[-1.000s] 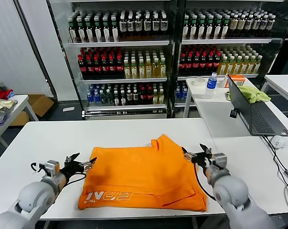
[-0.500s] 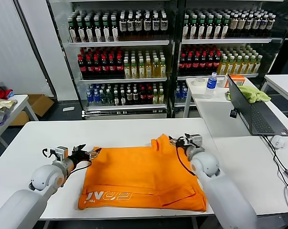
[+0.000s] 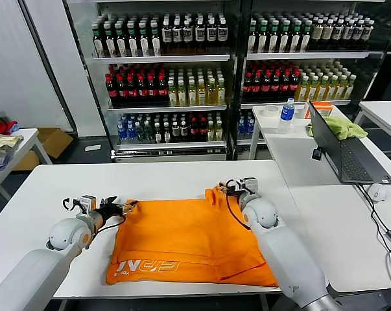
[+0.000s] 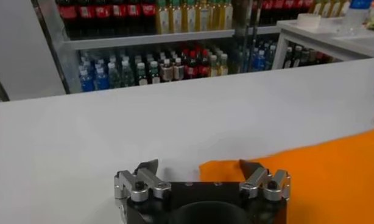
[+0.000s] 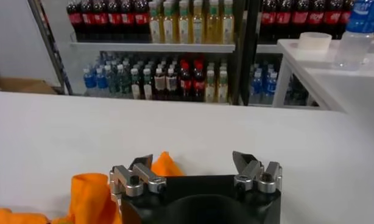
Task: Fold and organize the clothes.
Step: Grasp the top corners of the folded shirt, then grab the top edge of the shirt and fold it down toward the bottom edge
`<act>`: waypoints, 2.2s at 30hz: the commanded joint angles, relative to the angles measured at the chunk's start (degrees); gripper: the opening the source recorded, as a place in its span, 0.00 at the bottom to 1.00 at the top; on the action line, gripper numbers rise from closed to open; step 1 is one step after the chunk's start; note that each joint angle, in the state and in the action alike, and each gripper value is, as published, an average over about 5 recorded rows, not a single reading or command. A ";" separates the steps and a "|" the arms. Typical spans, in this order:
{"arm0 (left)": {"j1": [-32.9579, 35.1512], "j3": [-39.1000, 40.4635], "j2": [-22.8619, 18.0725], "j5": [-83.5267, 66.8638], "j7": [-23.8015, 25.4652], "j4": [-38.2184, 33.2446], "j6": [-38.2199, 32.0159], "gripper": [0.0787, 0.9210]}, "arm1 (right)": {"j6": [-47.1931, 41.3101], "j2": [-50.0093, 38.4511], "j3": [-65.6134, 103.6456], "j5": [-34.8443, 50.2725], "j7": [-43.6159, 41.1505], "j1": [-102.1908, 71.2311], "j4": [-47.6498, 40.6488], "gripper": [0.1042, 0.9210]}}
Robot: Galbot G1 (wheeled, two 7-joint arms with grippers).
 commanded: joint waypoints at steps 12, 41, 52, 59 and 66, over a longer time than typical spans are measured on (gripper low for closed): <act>0.99 -0.28 -0.42 0.71 0.40 1.18 -0.68 0.70 | -0.38 1.84 -1.23 -0.39 -2.45 1.89 -5.25 0.72; 4.28 -2.03 1.32 -1.54 2.06 -4.69 -3.77 0.01 | 0.49 -1.45 2.01 2.75 0.58 -7.54 12.42 0.00; 14.59 -8.75 2.18 -3.29 0.62 -13.19 -6.04 0.01 | -0.73 -6.86 6.54 5.29 2.84 -19.08 28.36 0.00; 20.01 -13.01 2.89 -4.48 0.74 -16.28 -6.90 0.01 | -0.83 -8.49 8.57 5.04 2.74 -24.87 33.38 0.00; 24.89 -15.12 2.84 -4.38 0.79 -19.41 -7.94 0.01 | -0.05 -9.38 10.43 4.75 2.57 -29.96 37.01 0.00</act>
